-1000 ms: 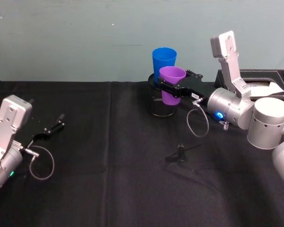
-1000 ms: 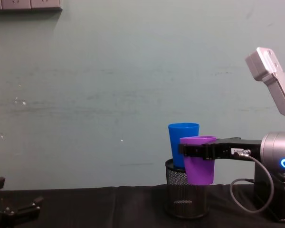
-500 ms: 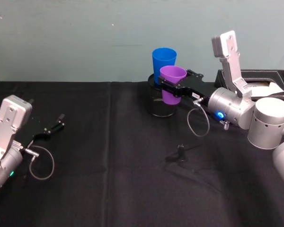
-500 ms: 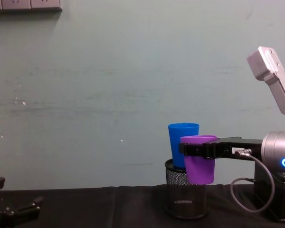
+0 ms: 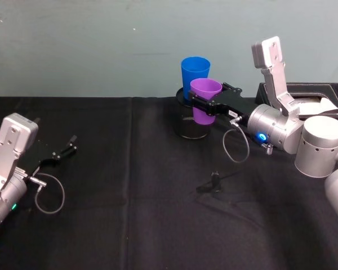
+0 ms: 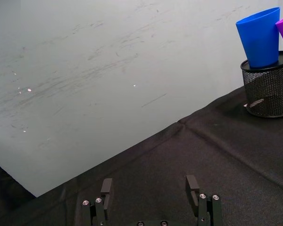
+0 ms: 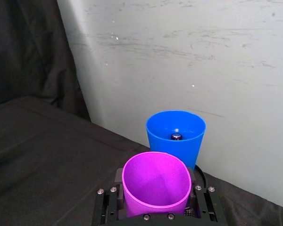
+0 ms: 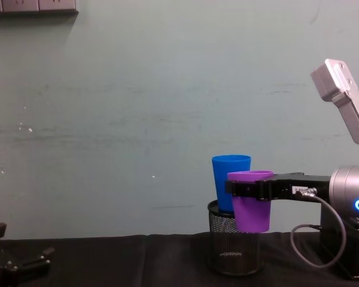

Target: Pick up one cup with a gripper and tap it against the other cup.

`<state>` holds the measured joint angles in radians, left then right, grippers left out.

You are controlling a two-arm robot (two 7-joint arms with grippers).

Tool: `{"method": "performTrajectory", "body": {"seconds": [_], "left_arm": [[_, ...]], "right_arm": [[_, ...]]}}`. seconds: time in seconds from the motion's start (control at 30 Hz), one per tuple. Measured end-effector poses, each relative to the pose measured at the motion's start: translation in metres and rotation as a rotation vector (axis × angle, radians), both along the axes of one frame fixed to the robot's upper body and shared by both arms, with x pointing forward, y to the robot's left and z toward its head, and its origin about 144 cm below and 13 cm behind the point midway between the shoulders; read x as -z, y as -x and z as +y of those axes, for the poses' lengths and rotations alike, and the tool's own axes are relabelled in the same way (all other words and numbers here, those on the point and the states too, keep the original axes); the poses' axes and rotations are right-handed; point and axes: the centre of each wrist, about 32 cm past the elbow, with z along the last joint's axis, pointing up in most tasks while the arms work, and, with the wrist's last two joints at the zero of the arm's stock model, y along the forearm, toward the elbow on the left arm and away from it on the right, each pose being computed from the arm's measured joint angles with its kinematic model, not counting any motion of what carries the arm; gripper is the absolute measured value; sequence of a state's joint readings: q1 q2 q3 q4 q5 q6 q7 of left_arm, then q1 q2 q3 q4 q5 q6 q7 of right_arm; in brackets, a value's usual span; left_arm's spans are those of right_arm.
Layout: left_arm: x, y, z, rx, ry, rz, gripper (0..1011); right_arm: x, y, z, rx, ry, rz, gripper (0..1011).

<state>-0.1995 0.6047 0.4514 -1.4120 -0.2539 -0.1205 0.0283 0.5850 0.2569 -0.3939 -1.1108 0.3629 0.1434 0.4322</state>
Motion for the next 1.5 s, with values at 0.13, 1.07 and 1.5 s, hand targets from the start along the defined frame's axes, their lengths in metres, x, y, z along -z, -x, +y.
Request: {"method": "performTrajectory", "body": {"seconds": [0.13,1.07,1.5], "left_arm": [[0.0000,0.0000,0.0000,0.000,0.000,0.000,1000],[0.0000,0.0000,0.0000,0.000,0.000,0.000,1000],[0.0000,0.0000,0.0000,0.000,0.000,0.000,1000]], "right_arm": [[0.0000,0.0000,0.0000,0.000,0.000,0.000,733],[0.0000,0.0000,0.0000,0.002,0.001,0.000,733],[0.0000,0.0000,0.0000,0.001,0.001,0.000,733]]}}
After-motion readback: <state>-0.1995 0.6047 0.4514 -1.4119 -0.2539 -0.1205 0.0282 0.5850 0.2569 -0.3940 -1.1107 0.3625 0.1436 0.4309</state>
